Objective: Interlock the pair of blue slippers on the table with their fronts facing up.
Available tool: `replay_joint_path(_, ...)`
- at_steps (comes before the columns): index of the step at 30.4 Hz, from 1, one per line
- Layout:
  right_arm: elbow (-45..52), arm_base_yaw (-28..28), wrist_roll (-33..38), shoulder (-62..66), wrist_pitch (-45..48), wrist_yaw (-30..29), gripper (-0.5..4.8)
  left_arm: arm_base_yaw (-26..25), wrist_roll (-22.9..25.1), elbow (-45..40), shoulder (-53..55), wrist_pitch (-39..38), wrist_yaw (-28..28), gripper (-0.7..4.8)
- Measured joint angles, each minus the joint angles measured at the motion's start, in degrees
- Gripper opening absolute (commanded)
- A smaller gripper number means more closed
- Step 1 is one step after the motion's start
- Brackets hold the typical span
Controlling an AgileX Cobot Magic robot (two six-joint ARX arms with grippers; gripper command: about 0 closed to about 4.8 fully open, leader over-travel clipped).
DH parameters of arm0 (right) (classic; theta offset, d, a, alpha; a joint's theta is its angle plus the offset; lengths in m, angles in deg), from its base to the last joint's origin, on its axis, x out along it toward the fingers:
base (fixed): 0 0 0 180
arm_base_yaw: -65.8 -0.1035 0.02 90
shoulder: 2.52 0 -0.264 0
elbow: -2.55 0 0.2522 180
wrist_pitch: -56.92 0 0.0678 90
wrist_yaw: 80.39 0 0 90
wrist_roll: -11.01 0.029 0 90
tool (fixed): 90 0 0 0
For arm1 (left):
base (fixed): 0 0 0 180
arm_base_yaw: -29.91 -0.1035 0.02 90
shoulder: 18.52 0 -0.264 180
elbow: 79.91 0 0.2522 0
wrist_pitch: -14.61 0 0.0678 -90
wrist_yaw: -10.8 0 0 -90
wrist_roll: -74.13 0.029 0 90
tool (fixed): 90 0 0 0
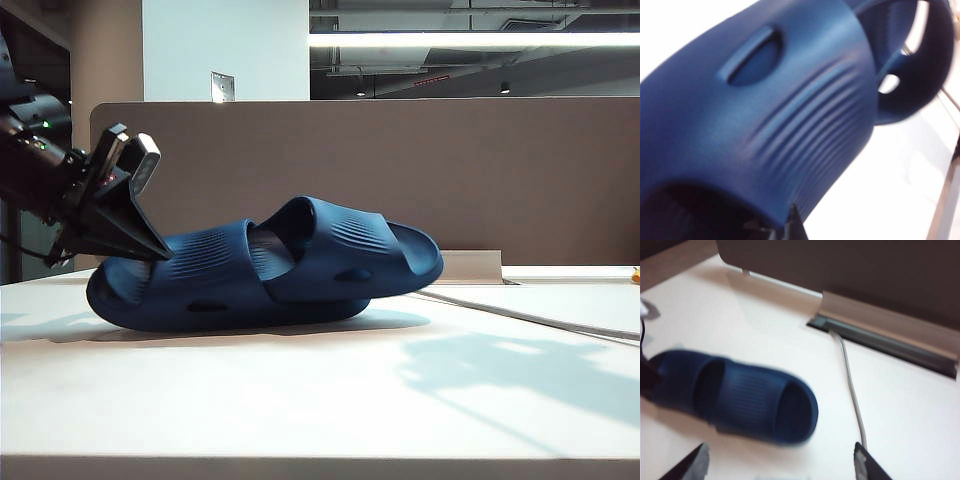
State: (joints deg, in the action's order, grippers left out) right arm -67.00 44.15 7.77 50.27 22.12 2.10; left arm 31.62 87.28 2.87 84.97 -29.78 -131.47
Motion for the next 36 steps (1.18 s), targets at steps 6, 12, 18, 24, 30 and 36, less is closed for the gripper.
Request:
replay_joint_path(6,9.09,0.00,0.02,-10.91,3.04,0.04,3.65,-0.04,-7.23,-0.02,0.31,4.39,0.22,-0.05)
replay_joint_path(12,14.67,0.00,0.87,-17.27,2.54,1.27,3.64,-0.07,-18.32,0.00,0.74,9.77,-0.98,-0.05)
replay_joint_path(18,15.15,0.00,1.27,-17.92,1.88,1.33,3.64,0.00,-24.87,0.00,3.91,9.70,-2.80,-0.05)
replay_joint_path(24,15.15,0.00,1.27,-17.92,1.90,1.33,3.64,0.72,-24.98,0.00,4.24,8.55,-3.15,-0.05)
replay_joint_path(30,15.15,0.00,1.27,-17.90,1.90,1.33,3.64,1.44,-24.72,0.04,4.24,8.57,-2.82,0.03)
replay_joint_path(36,15.15,-0.02,1.27,-17.53,1.90,1.31,3.64,2.21,-24.46,0.07,4.24,8.55,-2.32,0.54)
